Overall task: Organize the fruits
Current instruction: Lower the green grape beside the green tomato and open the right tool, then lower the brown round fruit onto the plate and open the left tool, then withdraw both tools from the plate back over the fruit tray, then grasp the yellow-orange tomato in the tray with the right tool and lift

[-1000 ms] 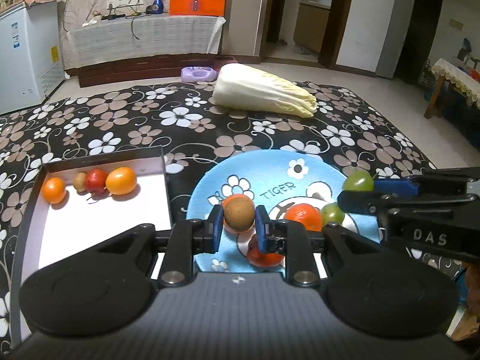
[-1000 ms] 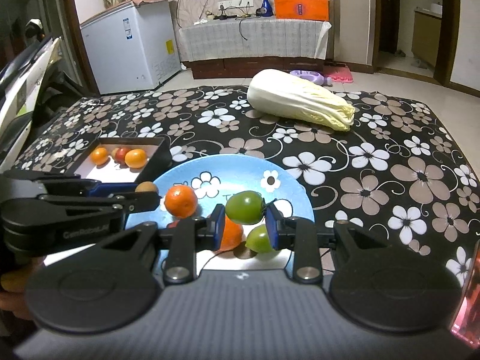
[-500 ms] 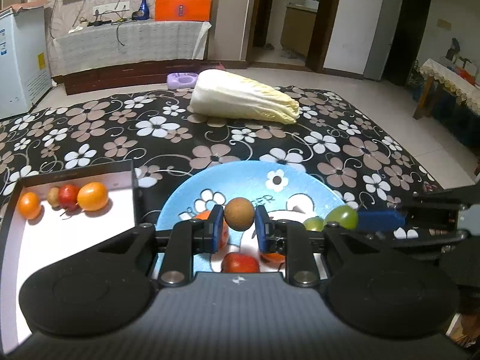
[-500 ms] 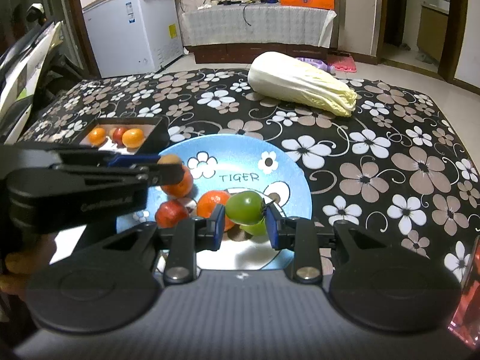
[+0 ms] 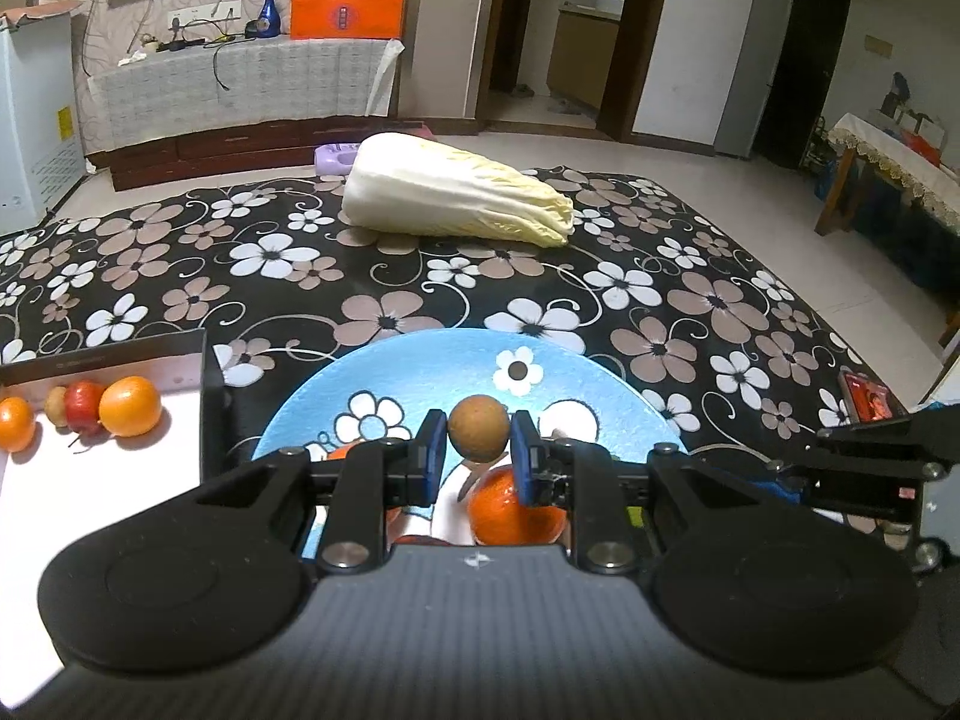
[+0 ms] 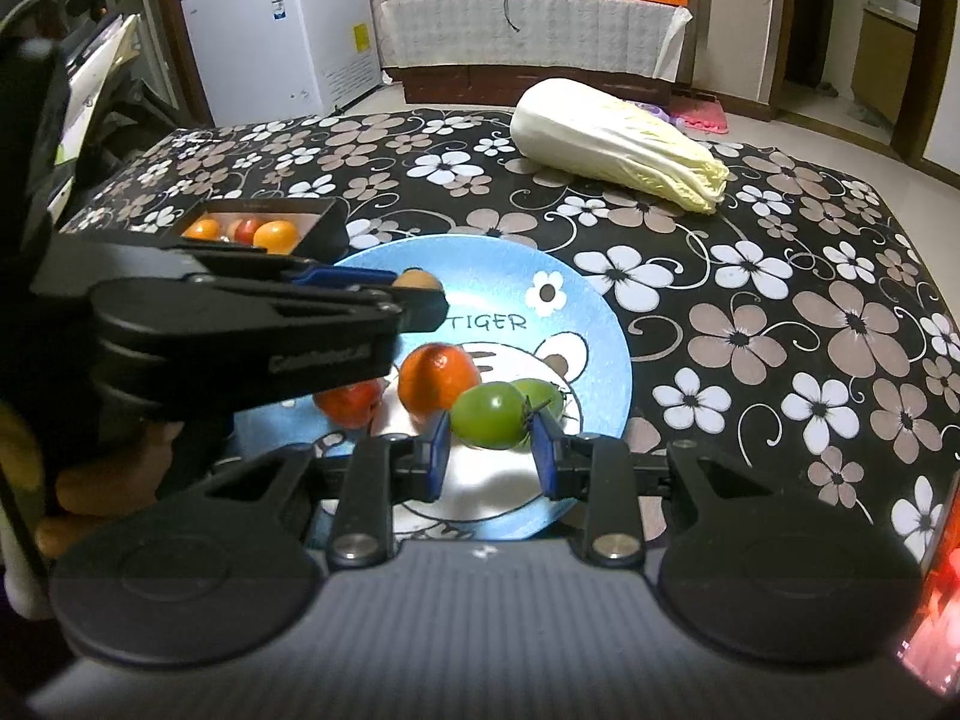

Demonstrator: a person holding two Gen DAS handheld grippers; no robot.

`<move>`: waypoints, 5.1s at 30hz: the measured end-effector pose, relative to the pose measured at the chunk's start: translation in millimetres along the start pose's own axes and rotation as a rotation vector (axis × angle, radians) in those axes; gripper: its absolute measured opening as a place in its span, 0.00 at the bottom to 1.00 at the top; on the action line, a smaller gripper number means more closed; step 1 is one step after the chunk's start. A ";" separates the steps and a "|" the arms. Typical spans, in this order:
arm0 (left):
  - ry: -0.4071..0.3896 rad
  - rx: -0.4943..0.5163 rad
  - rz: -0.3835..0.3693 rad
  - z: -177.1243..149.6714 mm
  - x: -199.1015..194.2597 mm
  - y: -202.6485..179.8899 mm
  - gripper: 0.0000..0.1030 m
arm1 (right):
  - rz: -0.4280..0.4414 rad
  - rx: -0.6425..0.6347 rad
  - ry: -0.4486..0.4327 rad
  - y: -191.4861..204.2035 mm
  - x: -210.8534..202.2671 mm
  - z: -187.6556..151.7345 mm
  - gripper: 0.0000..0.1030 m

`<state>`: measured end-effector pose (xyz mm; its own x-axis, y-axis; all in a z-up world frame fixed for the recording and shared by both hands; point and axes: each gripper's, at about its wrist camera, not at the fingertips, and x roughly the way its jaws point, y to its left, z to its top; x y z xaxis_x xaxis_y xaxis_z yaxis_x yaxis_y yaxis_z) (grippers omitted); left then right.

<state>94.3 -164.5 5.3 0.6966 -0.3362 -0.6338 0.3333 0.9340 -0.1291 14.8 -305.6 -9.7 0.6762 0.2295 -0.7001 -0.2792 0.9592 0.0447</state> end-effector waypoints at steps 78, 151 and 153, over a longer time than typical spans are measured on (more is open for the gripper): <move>-0.018 -0.029 0.042 -4.8 -35.1 43.4 0.39 | -0.031 -0.004 -0.047 10.3 15.1 9.4 0.41; 0.058 -0.214 0.209 -21.6 -50.6 193.1 0.42 | 0.172 -0.127 -0.145 135.7 87.4 101.5 0.40; 0.062 -0.204 0.209 -18.9 -40.3 188.1 0.42 | 0.179 -0.119 -0.154 130.4 81.8 101.8 0.40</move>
<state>117.0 27.0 -7.9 0.6946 -0.1314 -0.7073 0.0476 0.9894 -0.1371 103.1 -144.8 11.4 0.7019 0.4251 -0.5715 -0.4759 0.8769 0.0677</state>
